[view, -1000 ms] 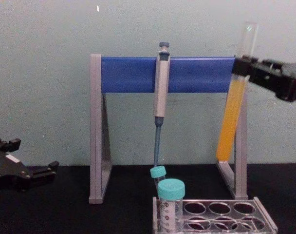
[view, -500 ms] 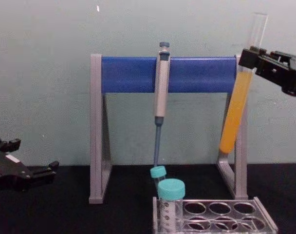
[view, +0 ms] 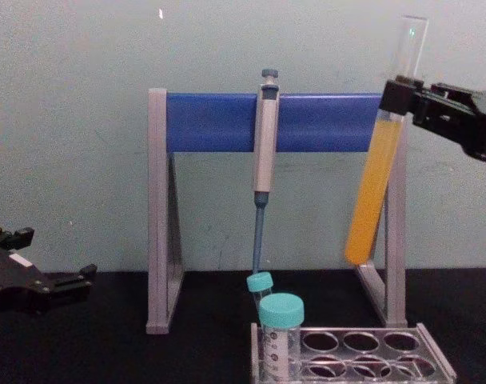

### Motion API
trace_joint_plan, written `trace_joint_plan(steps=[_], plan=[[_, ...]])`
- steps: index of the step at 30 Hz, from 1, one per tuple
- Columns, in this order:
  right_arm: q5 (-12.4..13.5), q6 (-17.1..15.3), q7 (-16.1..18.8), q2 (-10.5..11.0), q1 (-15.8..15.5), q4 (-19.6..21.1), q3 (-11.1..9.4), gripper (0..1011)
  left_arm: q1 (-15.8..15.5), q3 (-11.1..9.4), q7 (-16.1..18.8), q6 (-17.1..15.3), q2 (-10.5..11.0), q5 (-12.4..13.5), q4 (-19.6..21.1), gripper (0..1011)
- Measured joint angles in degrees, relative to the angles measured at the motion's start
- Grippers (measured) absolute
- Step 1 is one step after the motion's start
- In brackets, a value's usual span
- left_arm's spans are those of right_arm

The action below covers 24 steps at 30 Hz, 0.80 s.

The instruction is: Pick up the test tube from the test tube rack, shake it, then place it back into the test tube rack.

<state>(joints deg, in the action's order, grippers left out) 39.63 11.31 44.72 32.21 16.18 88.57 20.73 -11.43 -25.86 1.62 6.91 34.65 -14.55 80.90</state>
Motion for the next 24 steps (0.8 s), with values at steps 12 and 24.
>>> trace_joint_plan(steps=[12,24], plan=[[3.6,-4.4,5.4,7.0,0.5,1.8,1.4,221,0.0,0.0,0.0,0.0,0.0,0.0,0.0,1001],[-5.1,-3.0,-1.3,11.5,0.1,4.3,1.6,221,0.0,0.0,0.0,0.0,0.0,0.0,0.0,1002]])
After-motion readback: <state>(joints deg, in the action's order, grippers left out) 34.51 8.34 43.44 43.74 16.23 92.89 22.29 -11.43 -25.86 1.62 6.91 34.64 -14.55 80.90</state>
